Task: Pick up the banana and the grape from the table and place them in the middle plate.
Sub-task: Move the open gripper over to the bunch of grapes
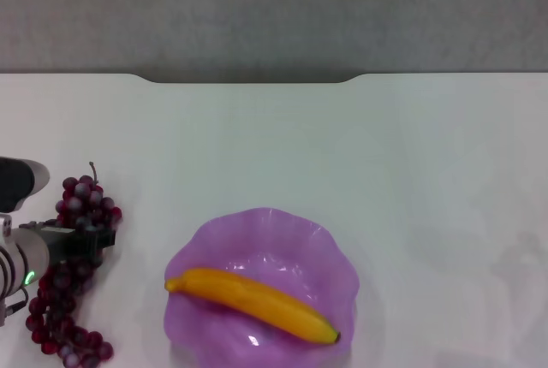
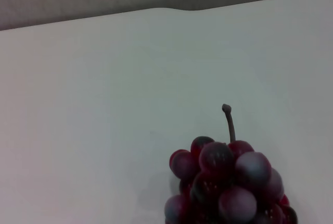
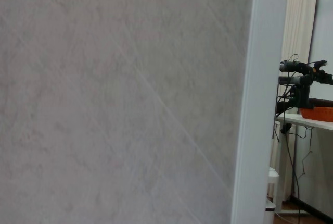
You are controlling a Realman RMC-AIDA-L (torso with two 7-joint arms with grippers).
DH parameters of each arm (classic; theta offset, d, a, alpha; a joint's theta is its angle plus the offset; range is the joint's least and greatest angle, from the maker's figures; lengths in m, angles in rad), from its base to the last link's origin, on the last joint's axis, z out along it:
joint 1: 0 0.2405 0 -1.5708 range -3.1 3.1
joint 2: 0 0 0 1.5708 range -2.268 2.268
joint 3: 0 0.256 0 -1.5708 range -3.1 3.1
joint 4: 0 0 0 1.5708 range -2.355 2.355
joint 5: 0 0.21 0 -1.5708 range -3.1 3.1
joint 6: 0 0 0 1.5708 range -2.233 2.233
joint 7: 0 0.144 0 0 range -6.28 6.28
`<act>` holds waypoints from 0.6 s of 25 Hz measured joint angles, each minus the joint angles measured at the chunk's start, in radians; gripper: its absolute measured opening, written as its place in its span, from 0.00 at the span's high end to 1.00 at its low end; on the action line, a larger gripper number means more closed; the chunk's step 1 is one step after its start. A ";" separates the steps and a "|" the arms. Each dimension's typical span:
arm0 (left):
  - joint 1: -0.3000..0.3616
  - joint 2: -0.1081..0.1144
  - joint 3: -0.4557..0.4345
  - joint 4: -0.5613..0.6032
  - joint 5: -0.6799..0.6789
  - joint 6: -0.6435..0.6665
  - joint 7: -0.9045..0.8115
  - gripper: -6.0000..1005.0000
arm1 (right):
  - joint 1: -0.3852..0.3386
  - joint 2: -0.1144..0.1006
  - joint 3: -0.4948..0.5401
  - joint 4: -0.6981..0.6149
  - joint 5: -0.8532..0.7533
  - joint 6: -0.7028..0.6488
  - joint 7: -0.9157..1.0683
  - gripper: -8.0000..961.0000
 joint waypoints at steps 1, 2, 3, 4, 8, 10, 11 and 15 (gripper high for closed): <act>0.000 0.000 -0.001 0.000 0.000 0.000 0.000 0.11 | 0.000 0.000 0.000 0.000 0.000 -0.001 0.001 0.97; 0.000 0.000 -0.002 0.001 0.000 0.001 0.001 0.11 | -0.001 0.000 0.000 0.000 0.000 -0.002 0.001 0.97; 0.000 0.001 -0.003 0.004 0.000 0.001 0.001 0.12 | -0.001 0.000 0.000 0.000 0.000 -0.004 0.001 0.97; -0.002 0.001 -0.003 0.008 0.000 0.001 0.001 0.12 | -0.001 0.000 0.000 0.001 0.000 -0.004 0.001 0.97; -0.009 0.001 -0.006 0.026 0.000 0.003 0.002 0.13 | -0.002 0.000 0.000 0.002 0.000 -0.006 0.001 0.97; -0.010 0.001 -0.007 0.027 0.000 0.003 0.002 0.14 | -0.002 0.000 0.000 0.002 0.000 -0.007 0.002 0.97; -0.010 0.001 -0.007 0.027 0.000 0.002 0.002 0.14 | -0.003 0.000 0.000 0.002 0.000 -0.008 0.002 0.97; -0.007 0.001 -0.008 0.022 0.000 0.002 0.003 0.15 | -0.004 0.000 0.000 0.002 0.000 -0.008 0.002 0.97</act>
